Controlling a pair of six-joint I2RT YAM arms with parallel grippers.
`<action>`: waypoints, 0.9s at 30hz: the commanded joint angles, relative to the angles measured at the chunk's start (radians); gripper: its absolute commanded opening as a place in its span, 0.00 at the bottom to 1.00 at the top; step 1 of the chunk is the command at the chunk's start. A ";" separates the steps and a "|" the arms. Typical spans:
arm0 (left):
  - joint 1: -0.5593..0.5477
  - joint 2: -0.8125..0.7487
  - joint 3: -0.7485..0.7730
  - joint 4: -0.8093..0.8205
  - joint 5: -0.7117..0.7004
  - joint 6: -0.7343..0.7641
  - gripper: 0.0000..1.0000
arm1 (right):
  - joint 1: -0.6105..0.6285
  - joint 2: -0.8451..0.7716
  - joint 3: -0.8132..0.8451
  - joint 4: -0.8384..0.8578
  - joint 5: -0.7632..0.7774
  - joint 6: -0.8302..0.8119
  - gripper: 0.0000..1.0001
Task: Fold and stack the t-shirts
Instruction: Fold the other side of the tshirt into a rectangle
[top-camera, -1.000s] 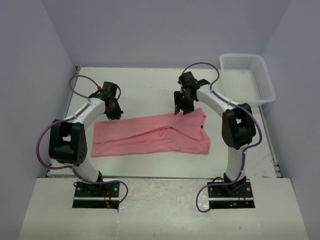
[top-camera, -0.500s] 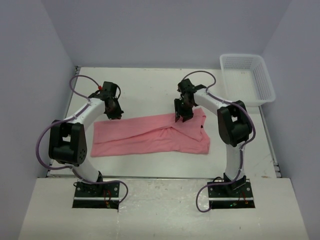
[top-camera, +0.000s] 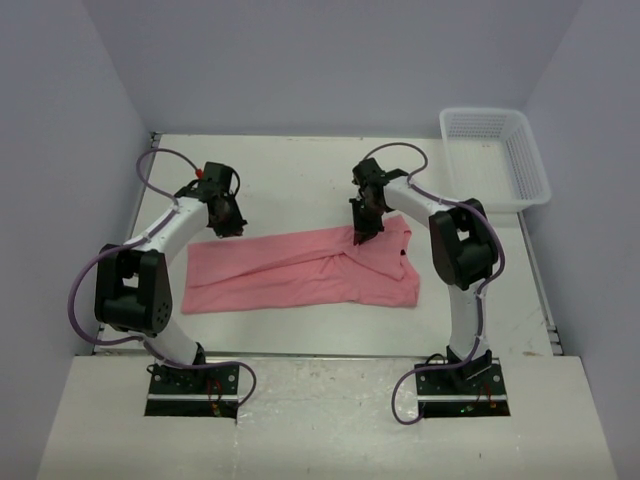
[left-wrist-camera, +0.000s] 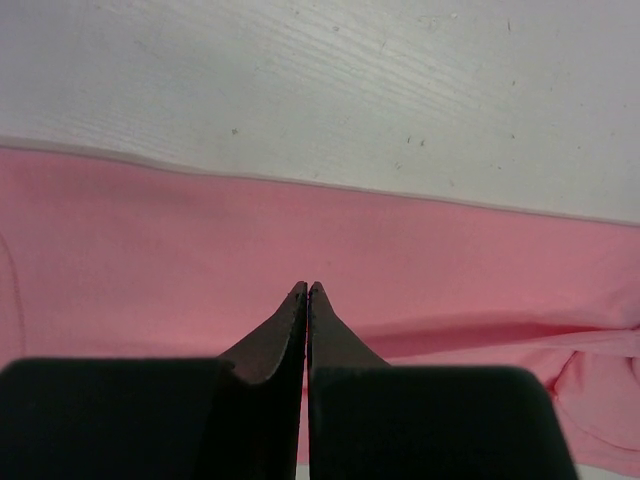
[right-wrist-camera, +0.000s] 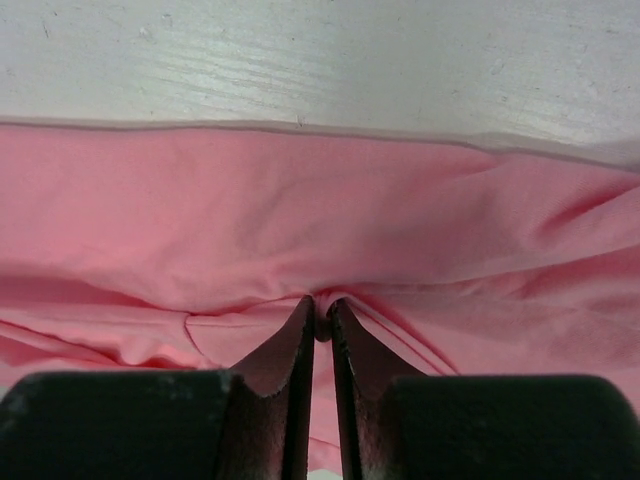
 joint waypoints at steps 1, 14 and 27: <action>-0.001 -0.023 -0.022 0.040 0.029 0.028 0.00 | 0.016 -0.027 0.028 -0.003 0.011 0.009 0.11; -0.001 -0.060 -0.075 0.049 0.035 0.038 0.00 | 0.079 -0.161 -0.070 -0.040 0.101 0.053 0.00; -0.002 -0.049 -0.072 0.057 0.044 0.050 0.00 | 0.344 -0.598 -0.560 0.107 0.267 0.293 0.59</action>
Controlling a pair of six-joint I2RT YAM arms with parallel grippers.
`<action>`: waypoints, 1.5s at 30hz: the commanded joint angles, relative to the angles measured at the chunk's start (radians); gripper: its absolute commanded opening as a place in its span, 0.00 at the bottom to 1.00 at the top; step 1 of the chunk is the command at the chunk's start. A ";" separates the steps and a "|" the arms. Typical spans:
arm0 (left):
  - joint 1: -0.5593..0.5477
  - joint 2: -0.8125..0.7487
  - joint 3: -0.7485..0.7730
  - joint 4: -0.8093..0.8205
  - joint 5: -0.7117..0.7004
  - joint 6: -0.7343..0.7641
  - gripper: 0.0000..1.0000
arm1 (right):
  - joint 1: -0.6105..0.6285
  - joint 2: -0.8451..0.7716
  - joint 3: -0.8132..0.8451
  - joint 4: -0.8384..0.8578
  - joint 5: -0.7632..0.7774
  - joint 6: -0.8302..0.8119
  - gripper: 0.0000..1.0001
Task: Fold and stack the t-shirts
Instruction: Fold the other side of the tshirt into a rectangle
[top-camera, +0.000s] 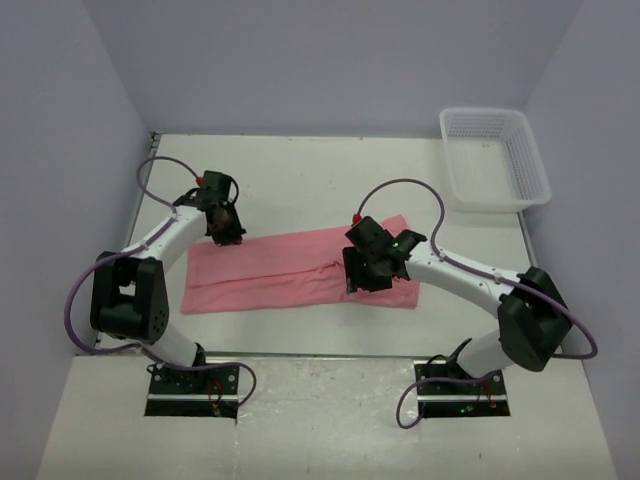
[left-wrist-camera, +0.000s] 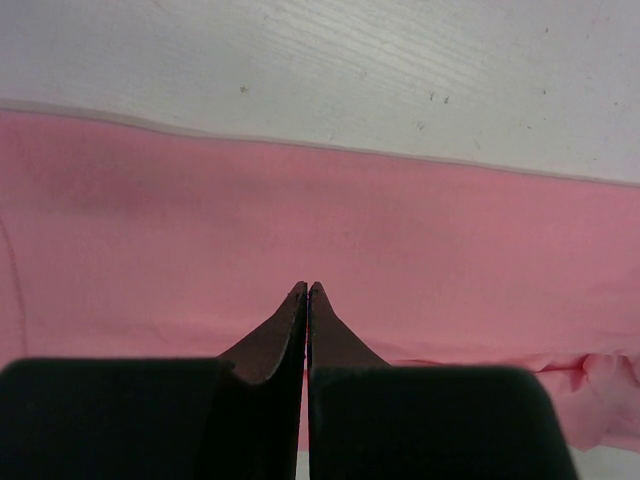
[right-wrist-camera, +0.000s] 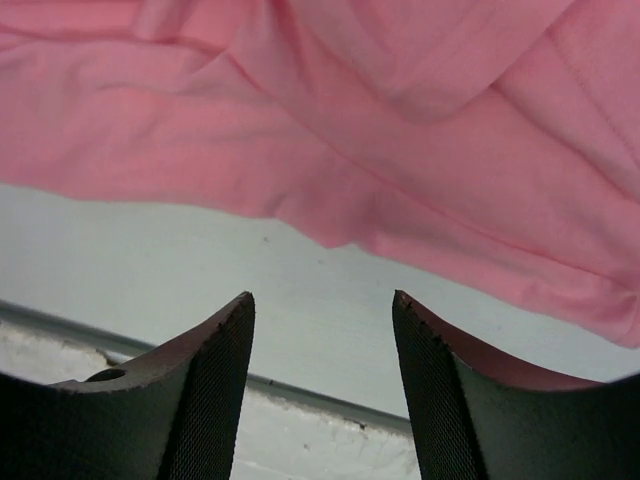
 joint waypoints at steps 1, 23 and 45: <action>-0.005 0.006 0.020 0.030 0.024 0.024 0.00 | -0.005 0.091 0.089 0.013 0.123 0.013 0.59; -0.010 -0.006 -0.005 0.027 0.024 0.049 0.00 | -0.138 0.367 0.243 0.025 0.142 -0.091 0.42; -0.008 -0.018 -0.022 0.027 0.021 0.056 0.00 | -0.140 0.367 0.231 0.039 0.139 -0.087 0.00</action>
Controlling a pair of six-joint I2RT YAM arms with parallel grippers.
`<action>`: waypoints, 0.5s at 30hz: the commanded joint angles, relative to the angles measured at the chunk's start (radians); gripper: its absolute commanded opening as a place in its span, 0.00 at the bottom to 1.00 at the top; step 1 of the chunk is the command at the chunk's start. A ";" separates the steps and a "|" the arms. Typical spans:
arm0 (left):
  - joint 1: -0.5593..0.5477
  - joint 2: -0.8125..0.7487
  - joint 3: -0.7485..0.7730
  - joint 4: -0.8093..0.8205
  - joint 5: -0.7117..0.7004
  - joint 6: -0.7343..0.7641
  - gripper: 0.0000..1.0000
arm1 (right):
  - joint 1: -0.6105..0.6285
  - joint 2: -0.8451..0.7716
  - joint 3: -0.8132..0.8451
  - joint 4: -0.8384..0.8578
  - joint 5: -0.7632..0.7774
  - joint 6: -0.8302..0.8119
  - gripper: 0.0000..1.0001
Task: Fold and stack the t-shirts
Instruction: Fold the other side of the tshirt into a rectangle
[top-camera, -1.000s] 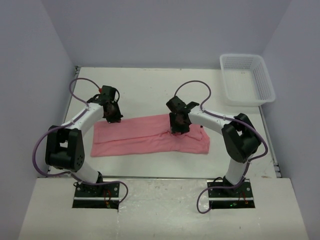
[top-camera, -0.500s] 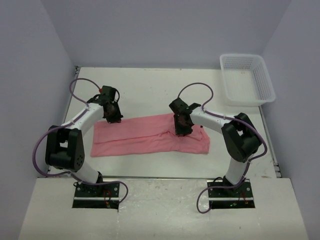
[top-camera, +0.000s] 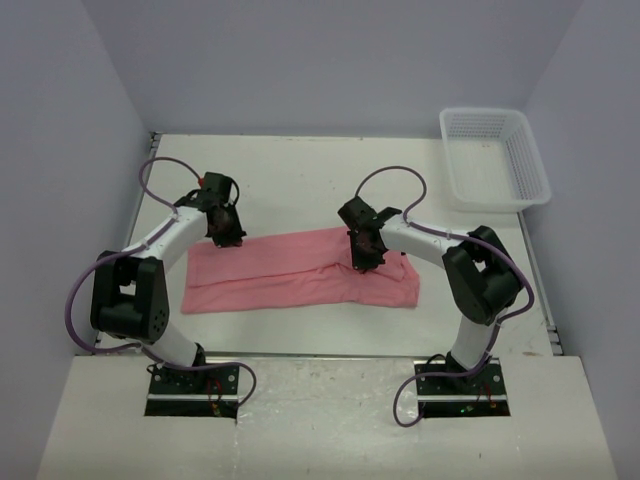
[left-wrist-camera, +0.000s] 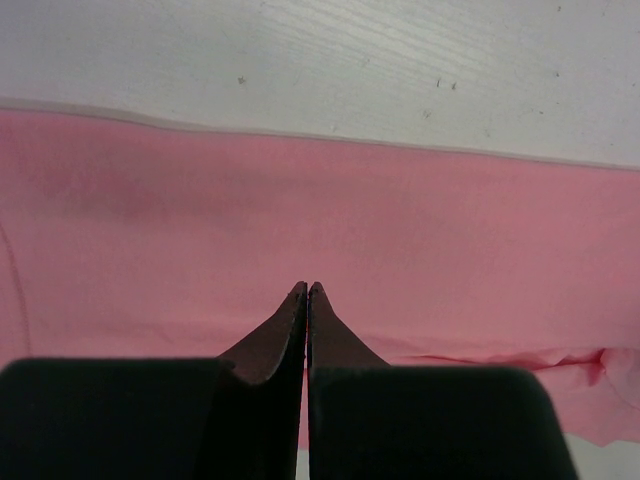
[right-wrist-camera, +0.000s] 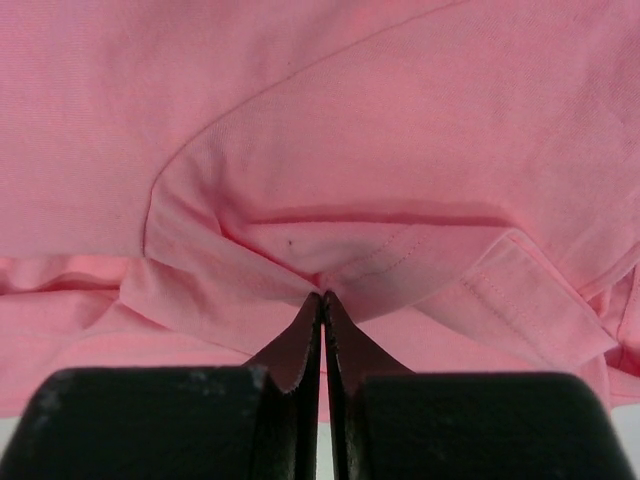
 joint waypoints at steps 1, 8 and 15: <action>-0.005 -0.029 -0.013 0.027 0.014 0.027 0.00 | -0.002 -0.012 0.029 -0.001 0.019 -0.005 0.00; -0.005 -0.050 -0.019 0.021 0.010 0.027 0.00 | 0.018 -0.101 0.003 -0.041 0.033 0.000 0.00; -0.005 -0.063 -0.024 0.022 0.014 0.024 0.00 | 0.084 -0.186 -0.036 -0.070 -0.022 0.024 0.00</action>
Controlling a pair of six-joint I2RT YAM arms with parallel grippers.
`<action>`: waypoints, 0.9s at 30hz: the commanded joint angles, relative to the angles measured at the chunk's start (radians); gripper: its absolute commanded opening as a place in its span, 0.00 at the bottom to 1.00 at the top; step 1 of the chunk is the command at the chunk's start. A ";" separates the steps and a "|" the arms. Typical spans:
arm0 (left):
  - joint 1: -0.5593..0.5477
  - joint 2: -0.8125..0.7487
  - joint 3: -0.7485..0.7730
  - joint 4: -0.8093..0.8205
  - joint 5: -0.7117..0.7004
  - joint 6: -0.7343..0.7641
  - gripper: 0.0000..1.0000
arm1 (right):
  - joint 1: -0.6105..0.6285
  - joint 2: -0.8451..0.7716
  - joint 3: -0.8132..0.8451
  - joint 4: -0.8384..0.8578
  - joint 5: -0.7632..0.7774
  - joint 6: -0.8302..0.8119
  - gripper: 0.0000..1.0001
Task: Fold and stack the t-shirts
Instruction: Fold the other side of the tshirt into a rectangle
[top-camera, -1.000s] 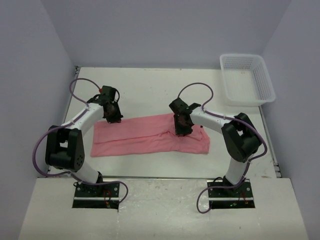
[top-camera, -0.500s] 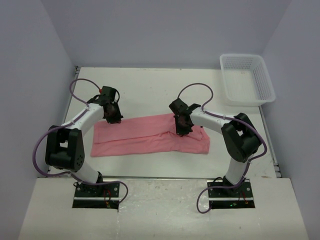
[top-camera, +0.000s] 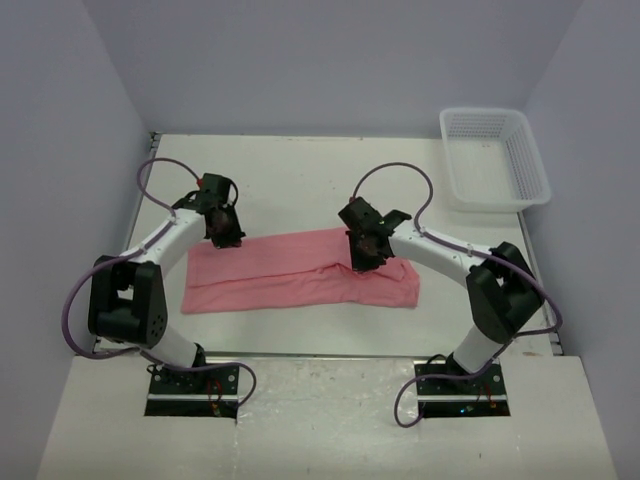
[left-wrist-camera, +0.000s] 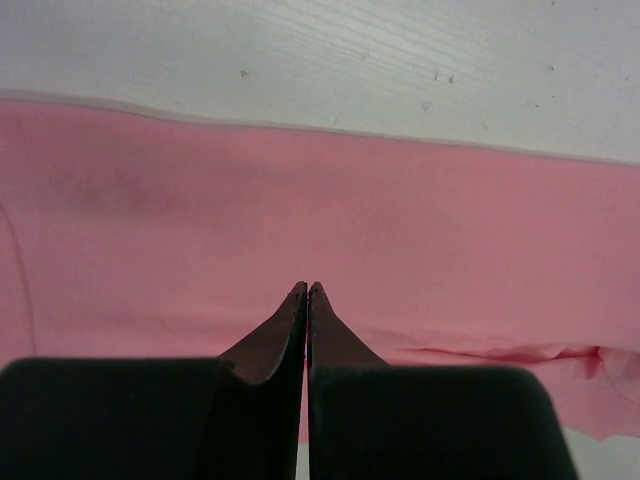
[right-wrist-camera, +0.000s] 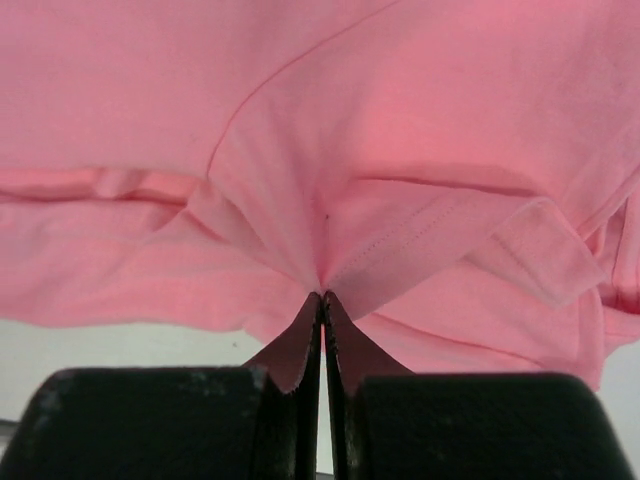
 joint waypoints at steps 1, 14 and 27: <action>-0.005 -0.036 -0.006 0.023 0.012 0.024 0.00 | 0.076 -0.065 -0.017 -0.039 -0.029 0.025 0.00; -0.007 0.003 0.015 0.026 0.017 0.029 0.00 | 0.302 -0.258 -0.133 -0.136 0.219 0.273 0.99; -0.008 -0.016 0.008 0.018 -0.017 0.089 0.00 | -0.066 -0.093 0.002 -0.038 0.186 0.039 0.00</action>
